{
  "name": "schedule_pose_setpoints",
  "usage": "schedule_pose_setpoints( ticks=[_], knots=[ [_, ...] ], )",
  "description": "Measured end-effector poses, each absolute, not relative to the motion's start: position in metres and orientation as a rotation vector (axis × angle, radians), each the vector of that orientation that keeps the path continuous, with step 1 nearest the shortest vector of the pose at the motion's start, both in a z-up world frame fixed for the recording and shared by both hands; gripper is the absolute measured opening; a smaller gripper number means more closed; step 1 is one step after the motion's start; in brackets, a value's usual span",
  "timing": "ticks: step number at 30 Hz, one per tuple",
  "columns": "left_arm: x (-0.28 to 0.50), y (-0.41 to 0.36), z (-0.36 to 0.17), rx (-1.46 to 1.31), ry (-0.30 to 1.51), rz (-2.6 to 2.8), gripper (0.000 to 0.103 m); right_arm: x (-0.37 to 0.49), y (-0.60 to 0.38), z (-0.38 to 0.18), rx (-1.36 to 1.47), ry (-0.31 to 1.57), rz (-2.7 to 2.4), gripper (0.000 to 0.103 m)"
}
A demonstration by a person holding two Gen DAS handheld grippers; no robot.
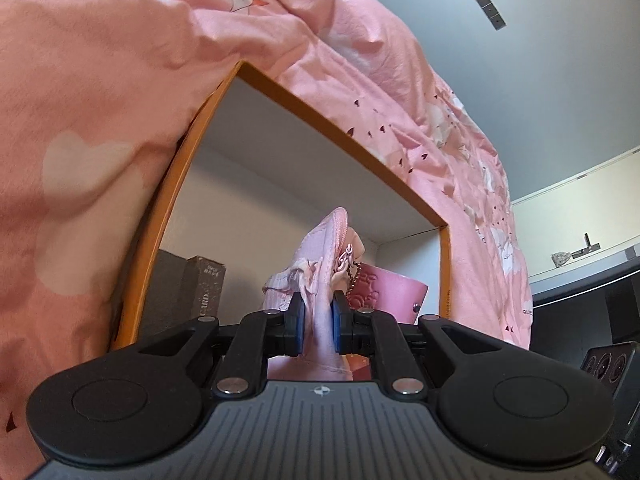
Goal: Organize objects
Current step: 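Lift and carry the pink bag and card holder into the orange box with both grippers, then lower the pink bag and card holder beside the card boxes with both grippers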
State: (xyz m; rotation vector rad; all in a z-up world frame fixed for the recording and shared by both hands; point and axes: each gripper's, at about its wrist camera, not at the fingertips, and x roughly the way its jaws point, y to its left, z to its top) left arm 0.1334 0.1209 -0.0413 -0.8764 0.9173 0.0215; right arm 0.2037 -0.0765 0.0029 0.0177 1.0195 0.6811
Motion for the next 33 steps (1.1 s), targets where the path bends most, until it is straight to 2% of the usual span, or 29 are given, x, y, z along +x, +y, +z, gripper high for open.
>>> schedule_pose_setpoints(
  ticks=[14,22,28,33],
  knots=[
    [0.140,0.120,-0.073,-0.895,1.038,0.061,0.023,0.218,-0.059,-0.035,0.043,1.141,0.658,0.018],
    [0.131,0.126,-0.058,-0.846,1.031,0.018,0.034,0.216,-0.042,-0.045,-0.043,1.165,0.638,0.018],
    [0.129,0.129,-0.042,-0.761,1.003,0.012,0.035,0.211,-0.036,-0.038,-0.061,1.155,0.655,0.019],
    [0.132,0.122,-0.039,-0.653,1.020,0.029,0.035,0.220,-0.044,-0.032,0.051,1.206,0.682,0.020]
  ],
)
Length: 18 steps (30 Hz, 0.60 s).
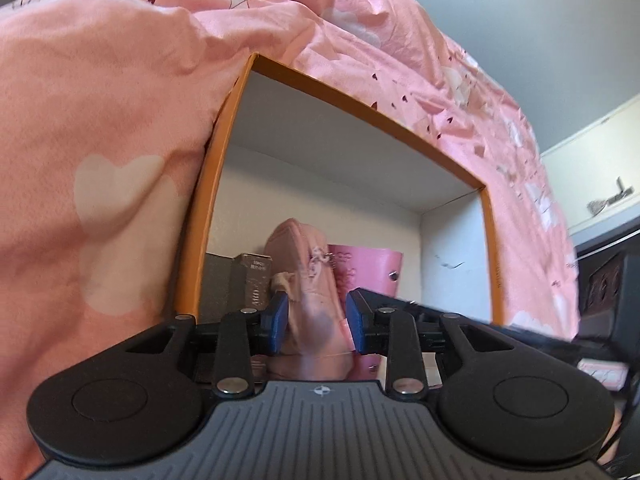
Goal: Organize objects
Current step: 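Lower the pink bag and card holder beside the card boxes with both grippers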
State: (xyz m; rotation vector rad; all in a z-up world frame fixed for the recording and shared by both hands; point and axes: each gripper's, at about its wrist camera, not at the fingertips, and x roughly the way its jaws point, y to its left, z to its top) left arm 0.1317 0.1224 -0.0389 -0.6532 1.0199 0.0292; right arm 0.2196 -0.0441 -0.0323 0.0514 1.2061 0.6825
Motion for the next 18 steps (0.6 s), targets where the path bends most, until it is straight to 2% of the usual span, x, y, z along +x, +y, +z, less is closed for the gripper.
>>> schedule_pose_setpoints(
  ticks=[6,10,18],
  knots=[
    [0.133,0.105,-0.037,-0.518,1.026,-0.019,0.033,0.221,-0.032,-0.042,-0.016,1.229,0.653,0.019],
    [0.132,0.095,-0.034,-0.444,1.034,-0.069,0.043,0.225,-0.038,-0.046,0.015,1.247,0.647,0.019],
    [0.136,0.069,-0.045,-0.319,1.064,-0.114,0.045,0.227,-0.041,-0.044,0.028,1.254,0.649,0.019]
  ],
)
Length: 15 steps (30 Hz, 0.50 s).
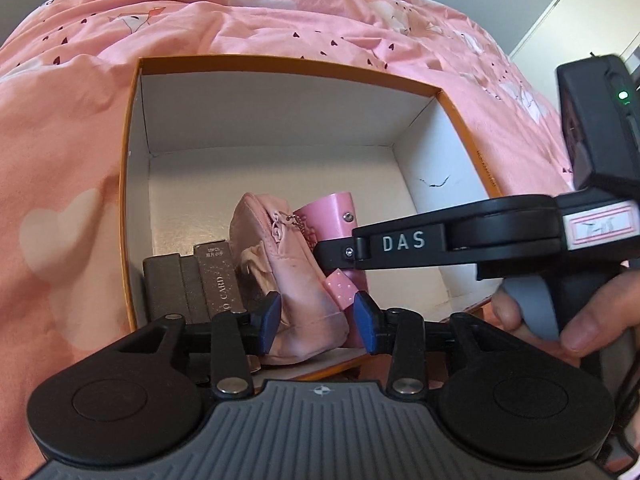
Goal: Organize objects
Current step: 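Lower the pink bag and card holder beside the card boxes with both grippers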
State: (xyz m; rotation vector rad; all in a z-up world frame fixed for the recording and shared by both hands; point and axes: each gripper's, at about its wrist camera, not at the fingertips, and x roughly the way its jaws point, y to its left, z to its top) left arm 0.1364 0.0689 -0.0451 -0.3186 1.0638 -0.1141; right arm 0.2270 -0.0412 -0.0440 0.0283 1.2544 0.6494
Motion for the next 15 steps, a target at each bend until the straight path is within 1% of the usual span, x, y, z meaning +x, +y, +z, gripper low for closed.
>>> schedule_pose_setpoints(
  ticks=[3,4,6,7,10,15],
  knots=[
    [0.137,0.074,-0.049,-0.343,1.072,-0.105,0.041,0.227,-0.042,-0.043,0.029,1.252,0.650,0.019],
    [0.137,0.076,-0.050,-0.363,1.072,-0.109,0.037,0.227,-0.043,-0.042,0.030,1.252,0.651,0.019],
    [0.137,0.082,-0.049,-0.409,1.053,-0.114,0.015,0.228,-0.044,-0.041,0.032,1.252,0.654,0.019],
    [0.137,0.084,-0.049,-0.438,1.042,-0.135,0.007,0.228,-0.044,-0.039,0.025,1.249,0.651,0.019],
    [0.140,0.093,-0.053,-0.549,1.041,-0.163,0.005,0.227,-0.044,-0.032,-0.040,1.217,0.639,0.019],
    [0.136,0.101,-0.049,-0.518,1.056,-0.071,0.004,0.229,-0.043,-0.034,-0.071,1.241,0.642,0.019]
  ],
)
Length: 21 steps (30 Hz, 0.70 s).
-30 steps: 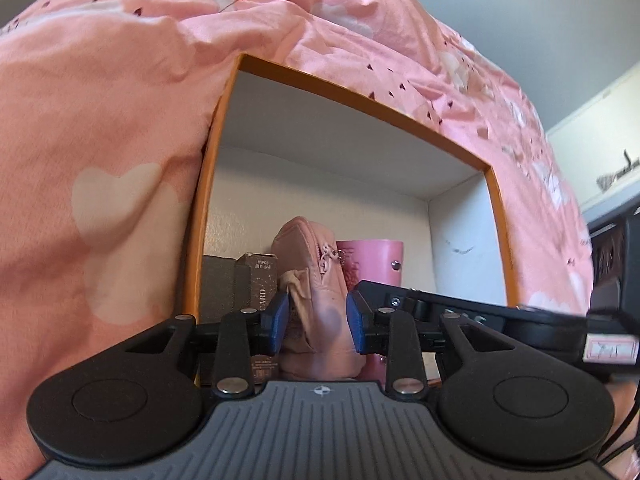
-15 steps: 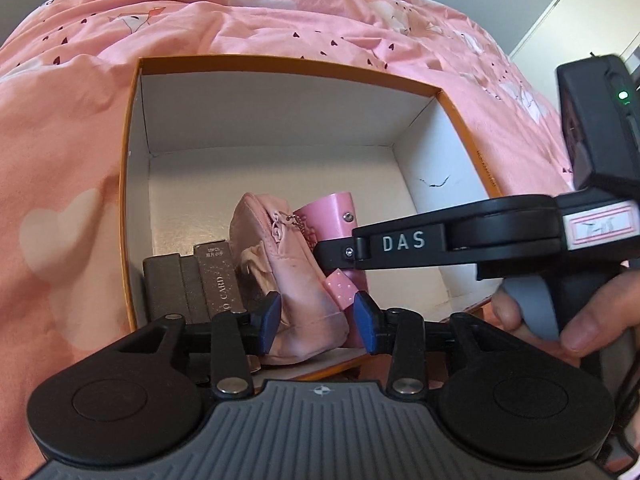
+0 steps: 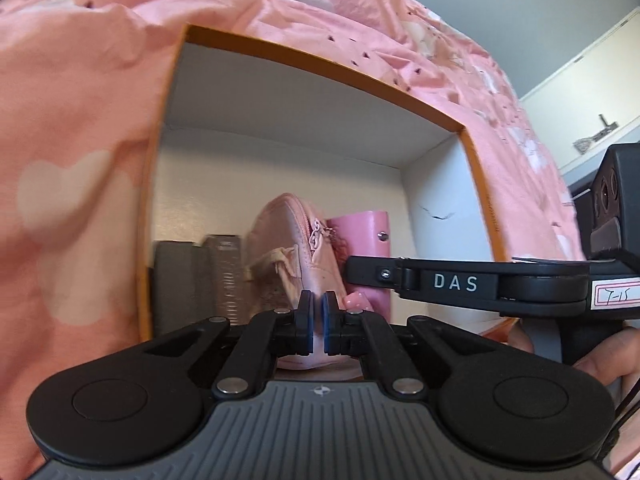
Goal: Organize objects
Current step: 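Lower the pink bag and card holder beside the card boxes with both grippers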
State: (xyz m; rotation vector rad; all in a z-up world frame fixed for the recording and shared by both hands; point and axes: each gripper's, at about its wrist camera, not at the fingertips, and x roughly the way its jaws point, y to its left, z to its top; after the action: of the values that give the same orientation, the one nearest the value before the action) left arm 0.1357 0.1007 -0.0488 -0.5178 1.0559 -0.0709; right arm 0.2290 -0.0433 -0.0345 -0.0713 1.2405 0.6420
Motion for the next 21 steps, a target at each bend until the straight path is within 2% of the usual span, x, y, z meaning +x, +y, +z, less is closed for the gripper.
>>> schedule_pose_setpoints(
  ticks=[4,10,15,18,20,21],
  knots=[
    [0.131,0.103,-0.041,-0.419,1.052,-0.005,0.000,0.226,-0.036,-0.036,-0.075,1.247,0.661,0.019],
    [0.131,0.104,-0.044,-0.410,1.053,0.005,0.000,0.225,-0.027,-0.045,-0.096,1.273,0.627,0.020],
    [0.126,0.107,-0.039,-0.420,1.029,-0.007,0.000,0.227,-0.035,-0.047,0.016,1.314,0.642,0.025],
    [0.123,0.108,-0.033,-0.437,1.000,-0.047,0.008,0.227,-0.043,-0.048,0.070,1.328,0.645,0.025],
    [0.123,0.104,-0.030,-0.429,0.988,-0.080,0.020,0.228,-0.050,-0.049,0.124,1.343,0.643,0.025],
    [0.122,0.102,-0.029,-0.423,0.983,-0.095,0.021,0.229,-0.053,-0.050,0.148,1.351,0.644,0.025]
  ],
)
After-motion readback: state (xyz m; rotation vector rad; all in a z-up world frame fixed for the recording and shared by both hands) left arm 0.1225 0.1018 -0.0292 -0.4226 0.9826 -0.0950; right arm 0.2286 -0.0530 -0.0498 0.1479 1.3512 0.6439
